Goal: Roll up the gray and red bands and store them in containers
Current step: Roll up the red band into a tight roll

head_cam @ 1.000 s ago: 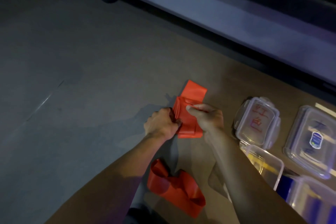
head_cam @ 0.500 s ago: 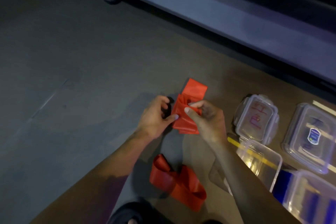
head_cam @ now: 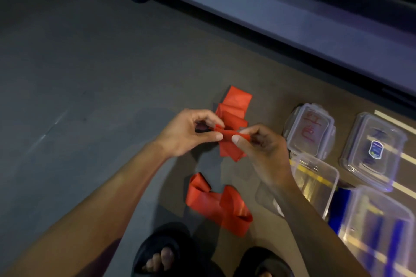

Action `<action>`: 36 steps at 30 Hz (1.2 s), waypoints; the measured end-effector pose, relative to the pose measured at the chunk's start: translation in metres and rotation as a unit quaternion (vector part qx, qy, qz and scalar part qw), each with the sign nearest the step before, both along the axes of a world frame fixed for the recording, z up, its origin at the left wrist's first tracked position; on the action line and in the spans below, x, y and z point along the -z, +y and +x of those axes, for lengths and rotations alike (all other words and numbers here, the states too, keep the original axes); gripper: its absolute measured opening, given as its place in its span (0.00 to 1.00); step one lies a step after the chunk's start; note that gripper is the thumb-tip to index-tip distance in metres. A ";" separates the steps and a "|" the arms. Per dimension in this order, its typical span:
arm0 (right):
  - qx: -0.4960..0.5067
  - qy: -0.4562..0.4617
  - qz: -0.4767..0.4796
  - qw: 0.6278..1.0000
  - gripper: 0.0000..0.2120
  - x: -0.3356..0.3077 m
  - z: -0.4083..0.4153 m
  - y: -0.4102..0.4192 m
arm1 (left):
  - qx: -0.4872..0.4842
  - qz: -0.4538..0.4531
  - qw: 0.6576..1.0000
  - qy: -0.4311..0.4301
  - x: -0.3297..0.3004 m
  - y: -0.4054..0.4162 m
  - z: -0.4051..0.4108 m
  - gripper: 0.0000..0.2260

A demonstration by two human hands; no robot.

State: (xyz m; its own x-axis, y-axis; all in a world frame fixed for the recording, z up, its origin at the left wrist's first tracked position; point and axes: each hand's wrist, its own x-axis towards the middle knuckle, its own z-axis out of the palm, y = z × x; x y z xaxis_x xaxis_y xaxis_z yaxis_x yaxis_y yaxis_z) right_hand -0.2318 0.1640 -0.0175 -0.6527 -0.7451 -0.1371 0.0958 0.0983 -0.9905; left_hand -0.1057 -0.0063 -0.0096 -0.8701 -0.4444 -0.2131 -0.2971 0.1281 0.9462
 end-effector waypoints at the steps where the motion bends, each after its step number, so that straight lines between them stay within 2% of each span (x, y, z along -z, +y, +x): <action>1: 0.007 -0.010 -0.009 1.000 0.09 -0.003 0.001 0.003 | -0.015 0.003 1.000 0.011 -0.003 0.003 0.002 0.08; 6: 0.009 -0.017 -0.037 0.999 0.04 -0.015 0.004 0.015 | -0.042 -0.023 0.998 0.033 -0.017 0.016 0.011 0.05; 14: 0.011 -0.025 -0.033 0.999 0.04 -0.045 0.021 0.031 | -0.038 -0.064 0.997 0.029 -0.034 0.032 0.023 0.04; 19: 0.030 -0.063 -0.038 0.997 0.08 -0.061 0.024 0.040 | -0.019 -0.048 0.997 0.060 -0.052 0.038 0.030 0.00; 26: -0.002 -0.081 -0.009 0.997 0.08 -0.092 0.016 0.050 | 0.005 0.016 0.996 0.093 -0.077 0.039 0.037 0.07; 29: -0.002 -0.096 -0.001 0.995 0.07 -0.099 0.019 0.050 | -0.021 0.028 0.994 0.103 -0.078 0.046 0.036 0.05; 32: 0.016 -0.115 -0.007 0.993 0.10 -0.100 0.022 0.051 | -0.046 0.030 0.991 0.126 -0.076 0.054 0.038 0.09; 34: 0.021 -0.117 -0.014 0.993 0.13 -0.099 0.023 0.053 | -0.058 0.024 0.989 0.136 -0.075 0.059 0.038 0.06; 36: 0.016 -0.112 -0.021 0.993 0.11 -0.098 0.024 0.054 | -0.081 0.009 0.988 0.134 -0.074 0.065 0.038 0.05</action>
State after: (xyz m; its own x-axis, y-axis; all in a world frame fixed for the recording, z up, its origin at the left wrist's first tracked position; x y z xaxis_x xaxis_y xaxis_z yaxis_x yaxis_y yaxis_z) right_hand -0.2078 0.2183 0.0802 -0.6336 -0.7319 -0.2508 0.3162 0.0509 -0.9473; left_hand -0.0678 0.0583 0.0646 -0.8137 -0.5813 0.0062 -0.0503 0.0811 0.9954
